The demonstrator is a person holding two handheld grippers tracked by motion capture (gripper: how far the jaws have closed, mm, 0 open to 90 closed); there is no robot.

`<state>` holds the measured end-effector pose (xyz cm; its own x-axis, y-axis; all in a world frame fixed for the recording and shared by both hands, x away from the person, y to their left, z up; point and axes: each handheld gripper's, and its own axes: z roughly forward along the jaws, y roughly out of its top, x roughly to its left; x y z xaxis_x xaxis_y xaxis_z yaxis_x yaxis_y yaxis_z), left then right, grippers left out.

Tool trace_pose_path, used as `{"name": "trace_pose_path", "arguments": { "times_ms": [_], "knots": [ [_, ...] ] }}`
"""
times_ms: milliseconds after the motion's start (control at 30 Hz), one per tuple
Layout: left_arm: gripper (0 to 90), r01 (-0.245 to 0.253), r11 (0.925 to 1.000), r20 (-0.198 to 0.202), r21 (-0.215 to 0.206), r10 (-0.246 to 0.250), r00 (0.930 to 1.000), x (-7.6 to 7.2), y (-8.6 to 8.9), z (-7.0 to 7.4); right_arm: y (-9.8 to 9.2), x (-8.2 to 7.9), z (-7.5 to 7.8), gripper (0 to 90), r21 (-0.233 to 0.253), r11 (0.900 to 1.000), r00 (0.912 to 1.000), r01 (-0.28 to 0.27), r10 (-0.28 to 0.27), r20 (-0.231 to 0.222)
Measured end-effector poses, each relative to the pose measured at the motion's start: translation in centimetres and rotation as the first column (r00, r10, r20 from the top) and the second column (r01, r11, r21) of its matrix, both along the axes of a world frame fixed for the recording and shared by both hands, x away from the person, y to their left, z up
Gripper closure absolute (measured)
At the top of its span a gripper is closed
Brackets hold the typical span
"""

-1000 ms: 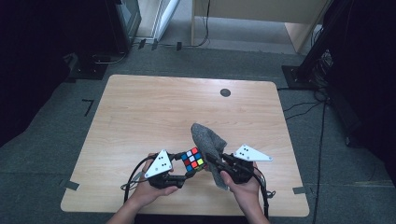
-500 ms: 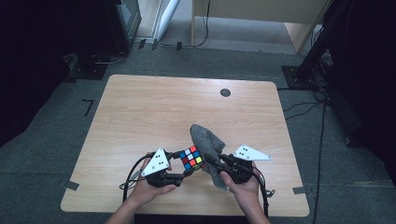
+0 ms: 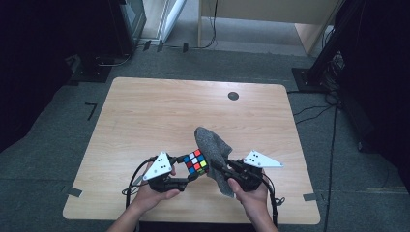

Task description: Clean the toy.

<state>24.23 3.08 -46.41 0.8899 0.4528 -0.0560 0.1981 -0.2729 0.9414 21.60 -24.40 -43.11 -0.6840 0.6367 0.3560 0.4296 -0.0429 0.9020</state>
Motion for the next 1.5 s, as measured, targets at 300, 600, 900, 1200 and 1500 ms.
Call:
{"name": "trace_pose_path", "arguments": {
  "times_ms": [300,600,900,1200,1500],
  "knots": [
    [34.1,0.016,0.9985,-0.011,-0.053,-0.017,0.9998,-0.1,0.3,0.4,0.2,0.5,-1.5,73.0,-0.052,0.997,0.9967,0.048,-0.052,-0.063],
    [34.2,0.005,0.9997,0.003,-0.022,-0.005,1.0000,-0.2,0.1,0.3,0.9,-0.5,-0.2,72.8,-0.053,0.996,0.9973,0.073,-0.073,0.011],
    [34.2,-0.056,0.9942,0.024,0.091,0.054,0.9982,-0.1,-0.7,-0.1,1.3,-1.1,0.7,72.7,-0.081,0.993,0.9952,0.083,-0.078,0.059],
    [34.3,-0.096,0.9794,0.065,0.178,0.086,0.9942,-1.1,-2.2,0.1,5.0,-2.4,0.3,72.6,-0.285,0.958,0.9862,0.036,0.012,0.165],
    [34.3,-0.104,0.9757,0.077,0.192,0.091,0.9929,-1.2,-2.5,0.2,3.7,-1.9,0.5,71.7,-0.246,0.967,0.9901,0.067,-0.034,0.136]
  ]
}}
